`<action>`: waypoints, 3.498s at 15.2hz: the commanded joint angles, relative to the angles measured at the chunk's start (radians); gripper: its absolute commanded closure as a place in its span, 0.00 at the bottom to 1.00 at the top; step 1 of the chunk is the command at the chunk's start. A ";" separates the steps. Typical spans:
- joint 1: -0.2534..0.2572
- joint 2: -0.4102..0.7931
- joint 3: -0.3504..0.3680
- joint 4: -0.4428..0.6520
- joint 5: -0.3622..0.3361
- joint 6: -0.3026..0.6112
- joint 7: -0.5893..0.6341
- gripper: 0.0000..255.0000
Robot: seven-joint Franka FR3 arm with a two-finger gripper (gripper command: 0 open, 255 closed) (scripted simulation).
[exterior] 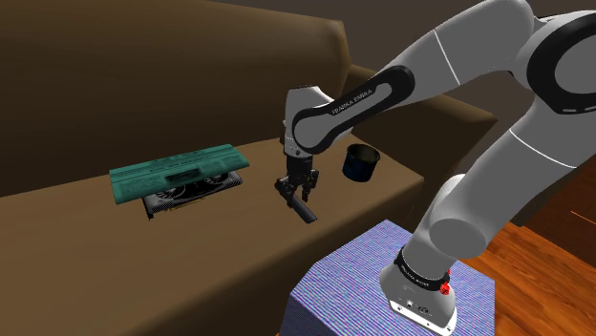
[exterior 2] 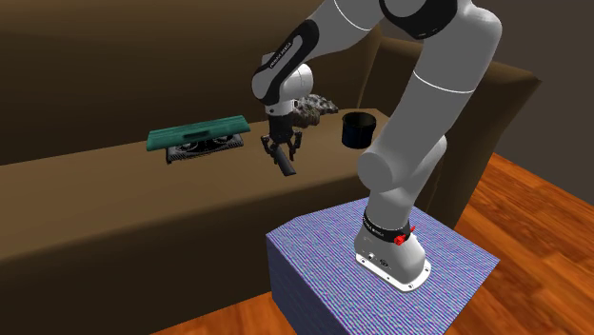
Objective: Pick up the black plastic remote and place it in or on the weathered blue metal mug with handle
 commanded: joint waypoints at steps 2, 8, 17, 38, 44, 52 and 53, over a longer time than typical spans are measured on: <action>0.004 0.007 0.004 -0.004 0.003 0.005 -0.001 1.00; 0.004 -0.055 -0.001 0.028 0.003 -0.089 0.004 1.00; 0.003 -0.128 -0.009 0.091 -0.001 -0.225 0.011 1.00; -0.001 -0.216 -0.027 0.302 -0.012 -0.523 0.031 1.00; -0.052 -0.278 -0.113 0.245 -0.067 -0.540 -0.085 1.00; -0.142 -0.319 -0.256 0.204 -0.176 -0.547 -0.274 1.00; -0.153 -0.319 -0.275 0.204 -0.190 -0.547 -0.298 1.00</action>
